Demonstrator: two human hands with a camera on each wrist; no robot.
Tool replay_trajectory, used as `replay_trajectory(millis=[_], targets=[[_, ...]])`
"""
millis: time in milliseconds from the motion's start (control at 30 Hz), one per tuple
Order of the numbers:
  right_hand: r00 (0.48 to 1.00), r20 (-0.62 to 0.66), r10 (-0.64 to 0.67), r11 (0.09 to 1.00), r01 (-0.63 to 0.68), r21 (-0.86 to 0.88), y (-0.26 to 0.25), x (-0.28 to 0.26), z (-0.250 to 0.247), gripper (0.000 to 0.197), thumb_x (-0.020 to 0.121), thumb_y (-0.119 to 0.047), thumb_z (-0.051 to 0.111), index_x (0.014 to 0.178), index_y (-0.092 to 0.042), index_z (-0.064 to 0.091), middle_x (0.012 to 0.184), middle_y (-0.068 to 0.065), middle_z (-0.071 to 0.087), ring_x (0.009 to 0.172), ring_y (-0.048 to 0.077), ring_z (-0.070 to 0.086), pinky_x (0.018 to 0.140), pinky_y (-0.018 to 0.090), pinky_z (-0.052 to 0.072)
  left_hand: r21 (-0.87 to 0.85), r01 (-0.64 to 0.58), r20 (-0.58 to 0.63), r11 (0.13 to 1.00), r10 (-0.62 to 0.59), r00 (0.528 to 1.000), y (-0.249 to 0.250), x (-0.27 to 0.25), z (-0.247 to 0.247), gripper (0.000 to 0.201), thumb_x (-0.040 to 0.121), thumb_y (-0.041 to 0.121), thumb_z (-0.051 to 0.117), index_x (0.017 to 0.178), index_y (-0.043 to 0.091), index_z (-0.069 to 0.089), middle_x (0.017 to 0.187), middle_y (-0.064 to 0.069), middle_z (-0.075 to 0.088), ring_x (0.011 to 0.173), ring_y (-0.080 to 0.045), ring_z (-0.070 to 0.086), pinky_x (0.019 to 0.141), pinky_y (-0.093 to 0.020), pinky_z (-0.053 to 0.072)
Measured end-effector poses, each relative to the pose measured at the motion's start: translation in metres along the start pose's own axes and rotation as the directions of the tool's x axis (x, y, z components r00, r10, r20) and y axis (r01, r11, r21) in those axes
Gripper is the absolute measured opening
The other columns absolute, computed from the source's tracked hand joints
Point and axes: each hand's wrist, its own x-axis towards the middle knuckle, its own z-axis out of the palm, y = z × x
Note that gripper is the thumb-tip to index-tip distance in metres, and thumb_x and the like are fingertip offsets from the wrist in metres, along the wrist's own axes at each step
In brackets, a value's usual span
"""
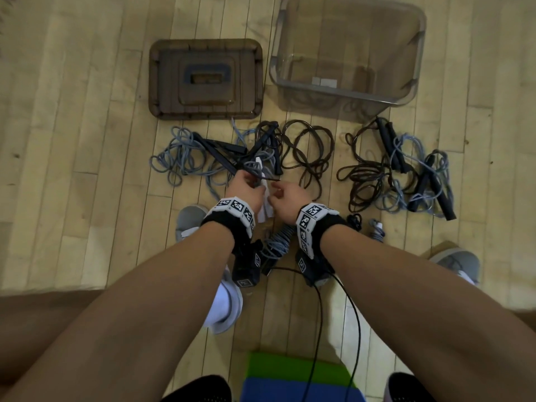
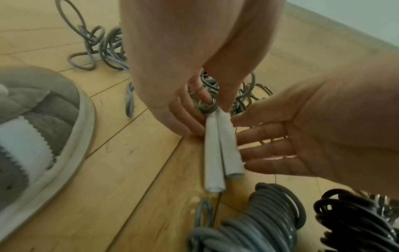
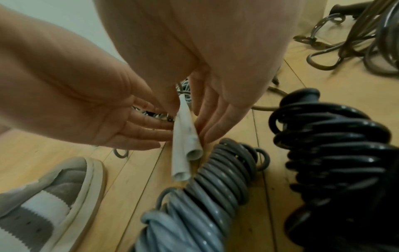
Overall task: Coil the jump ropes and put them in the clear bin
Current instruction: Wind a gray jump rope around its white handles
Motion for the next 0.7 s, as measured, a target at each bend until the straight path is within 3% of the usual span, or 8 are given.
replay_trajectory(millis=[67, 133, 267, 367, 467, 533, 600, 700], targets=[[0.999, 0.003, -0.032, 0.999, 0.032, 0.006, 0.0, 0.0, 0.0, 0.043, 0.103, -0.035, 0.052, 0.14, -0.015, 0.057, 0.125, 0.009, 0.07, 0.113, 0.031, 0.065, 0.093, 0.04, 0.054, -0.072, 0.058, 0.026, 0.996, -0.057, 0.998, 0.0, 0.002, 0.0, 0.016, 0.094, 0.022, 0.069, 0.091, 0.014, 0.056, 0.083, -0.001, 0.06, 0.085, -0.028, 0.062, 0.075, -0.035, 0.05], [0.999, -0.012, -0.034, 0.999, 0.034, 0.003, 0.002, 0.0, -0.003, 0.04, 0.104, -0.037, 0.05, 0.135, -0.015, 0.061, 0.121, 0.01, 0.071, 0.108, 0.031, 0.066, 0.091, 0.042, 0.055, -0.135, 0.114, 0.035, 0.984, -0.11, 0.993, 0.001, -0.002, 0.004, 0.024, 0.088, 0.024, 0.075, 0.082, 0.018, 0.053, 0.078, -0.002, 0.062, 0.086, -0.032, 0.068, 0.082, -0.043, 0.058], [1.0, 0.001, 0.002, 1.0, -0.002, -0.001, 0.007, -0.005, -0.01, 0.043, 0.107, -0.041, 0.043, 0.139, -0.013, 0.051, 0.123, 0.011, 0.066, 0.108, 0.031, 0.063, 0.083, 0.035, 0.049, -0.239, 0.146, 0.075, 0.96, -0.131, 0.989, -0.02, 0.021, 0.024, 0.034, 0.069, 0.036, 0.082, 0.079, 0.018, 0.055, 0.081, -0.01, 0.072, 0.079, -0.034, 0.073, 0.079, -0.053, 0.062], [1.0, -0.006, -0.001, 0.998, 0.001, 0.07, 0.01, -0.012, -0.015, 0.042, 0.108, -0.042, 0.038, 0.14, -0.015, 0.039, 0.113, 0.012, 0.064, 0.089, 0.029, 0.062, 0.074, 0.035, 0.046, -0.333, 0.124, 0.118, 0.935, -0.089, 0.989, -0.01, 0.016, 0.024, 0.046, 0.061, 0.043, 0.084, 0.087, 0.015, 0.058, 0.088, -0.015, 0.076, 0.08, -0.036, 0.076, 0.078, -0.056, 0.062], [0.998, -0.044, -0.048, 0.99, 0.054, 0.129, 0.005, -0.025, -0.027, 0.032, 0.107, -0.037, 0.042, 0.131, -0.016, 0.046, 0.096, 0.012, 0.067, 0.073, 0.026, 0.062, 0.066, 0.038, 0.053, -0.357, 0.059, 0.093, 0.932, -0.027, 0.995, 0.02, -0.017, 0.009, 0.02, 0.087, 0.024, 0.074, 0.088, 0.016, 0.057, 0.093, -0.016, 0.076, 0.075, -0.032, 0.076, 0.076, -0.05, 0.063], [0.995, -0.035, -0.092, 0.984, 0.096, 0.152, 0.0, -0.039, -0.042, 0.029, 0.106, -0.038, 0.045, 0.122, -0.017, 0.056, 0.08, 0.009, 0.065, 0.06, 0.022, 0.059, 0.056, 0.032, 0.051, -0.282, -0.038, -0.032, 0.959, 0.03, 0.999, 0.033, -0.031, -0.001, 0.01, 0.091, 0.024, 0.067, 0.092, 0.018, 0.058, 0.092, -0.008, 0.072, 0.075, -0.027, 0.072, 0.073, -0.044, 0.062], [0.99, -0.004, -0.141, 0.981, 0.14, 0.132, -0.005, -0.055, -0.061, 0.021, 0.106, -0.037, 0.048, 0.113, -0.021, 0.06, 0.072, 0.005, 0.063, 0.056, 0.019, 0.058, 0.053, 0.029, 0.049, -0.182, -0.088, -0.15, 0.979, 0.061, 0.987, 0.045, -0.042, -0.011, 0.007, 0.096, 0.023, 0.06, 0.1, 0.017, 0.061, 0.094, -0.003, 0.066, 0.077, -0.022, 0.062, 0.066, -0.033, 0.05], [0.979, -0.006, -0.204, 0.975, 0.204, 0.086, -0.009, -0.079, -0.096, 0.014, 0.104, -0.037, 0.053, 0.099, -0.027, 0.062, 0.067, 0.002, 0.063, 0.052, 0.016, 0.056, 0.053, 0.029, 0.049, -0.196, -0.126, -0.236, 0.972, 0.078, 0.969, 0.069, -0.057, -0.029, 0.016, 0.098, 0.027, 0.06, 0.106, 0.016, 0.067, 0.1, -0.003, 0.067, 0.087, -0.024, 0.061, 0.071, -0.03, 0.042]])
